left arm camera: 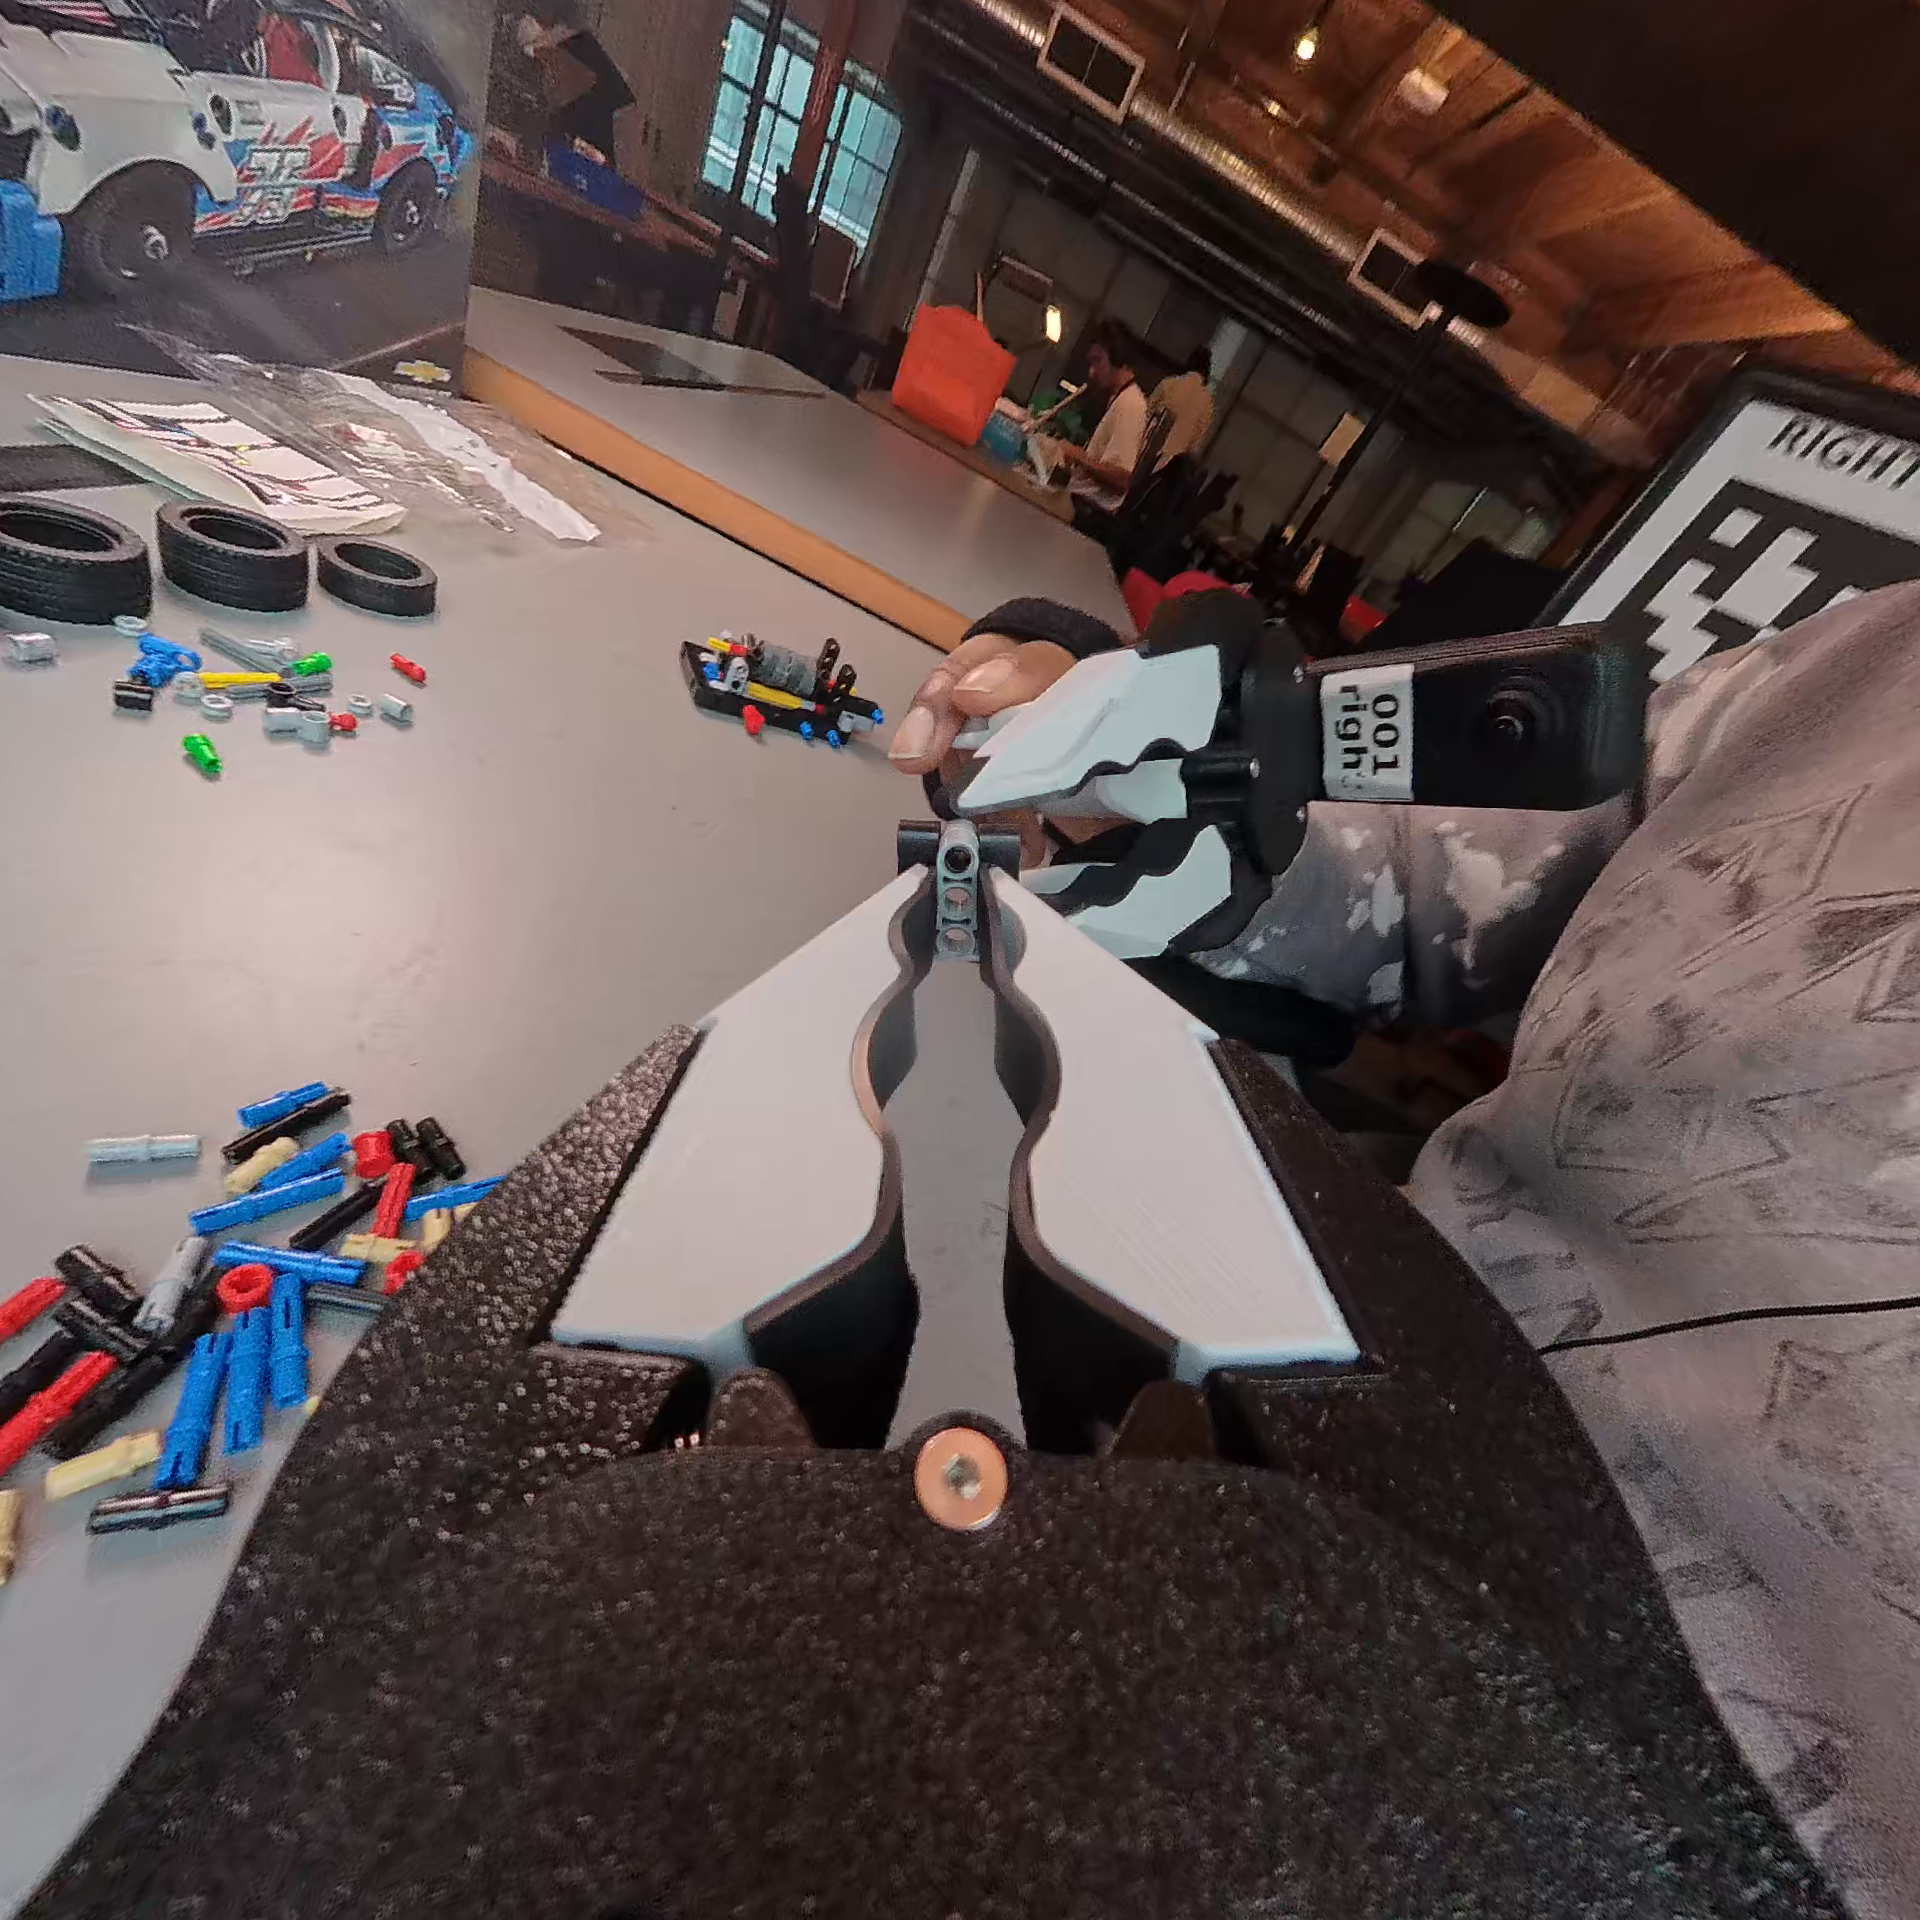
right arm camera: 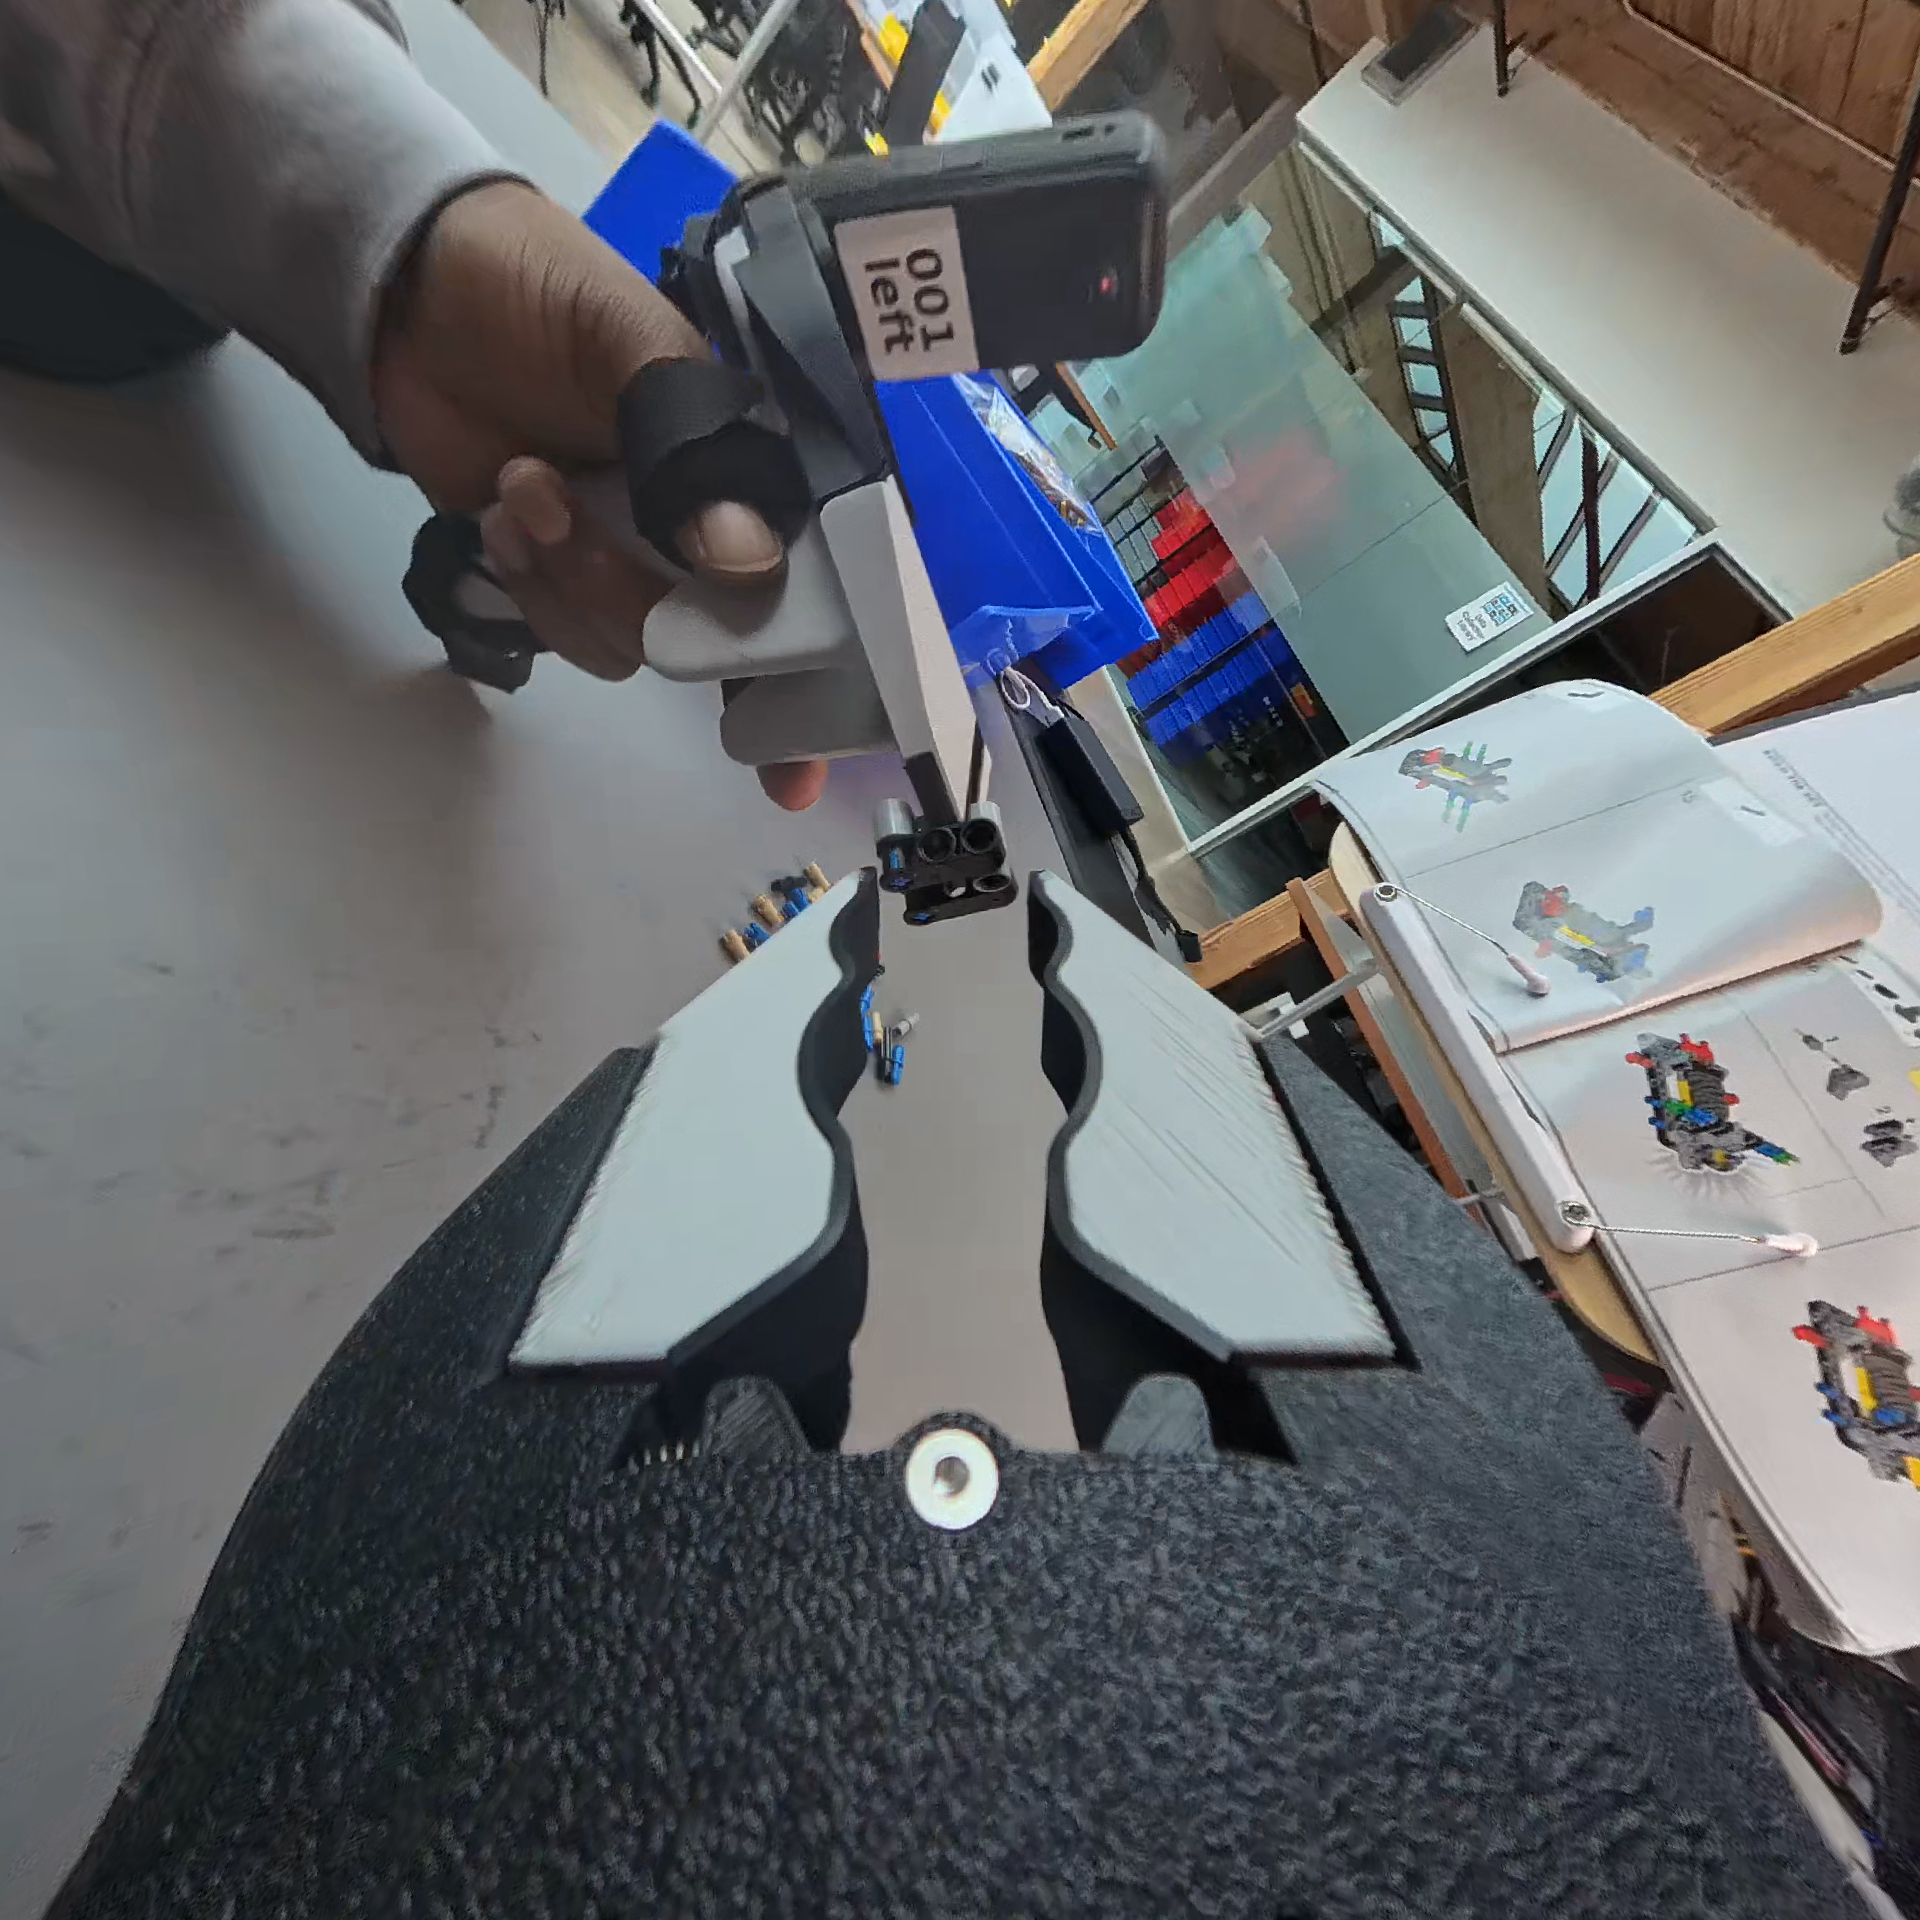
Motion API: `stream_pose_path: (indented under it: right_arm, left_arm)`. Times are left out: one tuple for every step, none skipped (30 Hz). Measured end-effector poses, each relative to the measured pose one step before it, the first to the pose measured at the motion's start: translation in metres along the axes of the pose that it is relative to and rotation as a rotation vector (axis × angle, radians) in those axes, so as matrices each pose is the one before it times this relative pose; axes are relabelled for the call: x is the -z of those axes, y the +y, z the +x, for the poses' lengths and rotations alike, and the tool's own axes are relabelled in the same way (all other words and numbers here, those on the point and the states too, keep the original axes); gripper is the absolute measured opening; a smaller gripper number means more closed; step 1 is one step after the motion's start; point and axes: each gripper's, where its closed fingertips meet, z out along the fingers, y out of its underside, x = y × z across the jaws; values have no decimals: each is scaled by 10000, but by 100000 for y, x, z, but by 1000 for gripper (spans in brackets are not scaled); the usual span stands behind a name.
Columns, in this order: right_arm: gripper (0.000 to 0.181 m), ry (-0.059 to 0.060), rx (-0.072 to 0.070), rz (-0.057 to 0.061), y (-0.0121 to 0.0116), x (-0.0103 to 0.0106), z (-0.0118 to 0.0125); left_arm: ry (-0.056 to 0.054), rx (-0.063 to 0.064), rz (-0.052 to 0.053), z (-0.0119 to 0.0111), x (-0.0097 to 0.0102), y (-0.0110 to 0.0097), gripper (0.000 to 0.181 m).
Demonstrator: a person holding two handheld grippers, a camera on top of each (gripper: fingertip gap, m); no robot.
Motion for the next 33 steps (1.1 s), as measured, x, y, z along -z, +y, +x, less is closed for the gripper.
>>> stream_pose_path:
  right_arm:
    - [35, -46, -178, 230, -290, 175, 154]
    - [40, -30, 15, 148, -250, 144, 105]
    - [38, -89, 89, 46, -145, 25, -76]
    - [35, -196, 132, -10, -78, -36, -349]
    - [33, -204, 182, 39, -196, -33, -467]
    - [31, -134, 220, 112, -323, 30, -431]
    - [29, -157, 248, 56, -207, 54, -467]
    - [27, -8, 106, 15, -79, 42, -146]
    - [25, -265, -133, -6, -37, 71, -293]
    - [25, -83, -250, 54, -176, 83, 43]
    - [25, 7, -137, 185, -365, 167, 191]
    - [25, -25, -114, -26, -79, 126, 201]
    - [24, -79, -93, -70, 27, 68, 108]
    - [24, -34, -46, -108, 157, 26, 74]
    - [24, -37, -5, -83, 150, 23, -15]
    - [24, -75, -56, -115, 190, -16, -62]
    - [24, -128, -37, -39, 87, 24, -118]
    - [24, -106, -1, -66, 120, 31, -118]
    - [24, -83, 42, -40, 77, 31, -110]
    - [24, -71, 58, -30, 72, 8, -138]
    - [24, -66, 17, -42, 93, -9, -132]
    - [25, -95, -6, 26, -26, 18, -155]
    - [25, -108, -52, -9, -27, 17, -127]
    - [25, -64, 4, -139, 245, 141, -28]
    - [25, 222, 62, -602, 1489, 702, 718]
    - [25, 177, -566, -25, 1172, 961, 828]
    - [24, -233, -936, 504, -184, 504, 10]
    - [24, -168, -159, 282, -542, -318, -503]
    - [24, 33, 347, 123, -516, -734, -436]
    - [24, 46, 200, -29, -134, -601, -149]
    - [24, 43, -185, 17, 201, -231, 163]
    - [24, 19, -457, 45, 495, 25, 273]
    - [24, 50, -492, -3, 627, 82, 289]
  left_arm:
    - [350, 421, 95, 264, 14, -50, 7]
    - [327, 376, 28, 263, -47, 46, 7]
    - [343, 306, -23, 373, -103, 97, 7]
    - [336, 300, -111, 401, -190, 211, 6]
    - [200, 300, -159, 188, -242, 324, 6]
    - [143, 290, -205, 78, -271, 428, 6]
    - [177, 301, -91, 109, -202, 251, 7]
    - [154, 265, -5, 108, -47, 73, 5]
    - [114, 166, -159, 61, 23, 248, 6]
    - [150, 126, -84, 170, 17, 109, 6]
    - [245, 200, 43, 318, -14, -124, 5]
    - [176, 185, 41, 235, -23, -142, 5]
    - [12, 60, 11, 42, -18, -115, 5]
    - [-80, -8, -27, -63, -21, -61, 5]
    - [-105, -32, -59, -145, -30, -1, 5]
    - [-84, -36, -79, -150, -34, 54, 5]
    - [-59, -30, -91, -108, -28, 100, 5]
    - [-36, -31, -115, -73, -30, 137, 5]
    - [-54, -36, -103, -65, -39, 127, 6]
    - [-60, -40, -124, -47, -20, 141, 5]
    - [-68, -55, -134, -54, -9, 153, 5]
    - [-33, -37, -114, 10, 4, 153, 5]
    - [3, -13, -96, 59, 13, 151, 5]
    - [-39, -2, -20, -78, 244, 58, 5]
    - [-72, 136, 455, -296, 1232, -720, 6]
    - [-258, 110, 866, -570, 2208, -1566, 5]
    - [-512, -266, 283, -723, 1491, -806, 0]
    - [-283, -361, -294, -262, -19, 348, 2]
    - [53, -222, -240, 196, -931, 423, 5]
    - [3, -174, -215, 31, -983, 339, 6]
    - [-1, -118, -129, -27, -550, 122, 6]
    - [119, -17, 84, 88, -70, -198, 6]
    - [121, 103, 192, 1, 172, -277, 6]
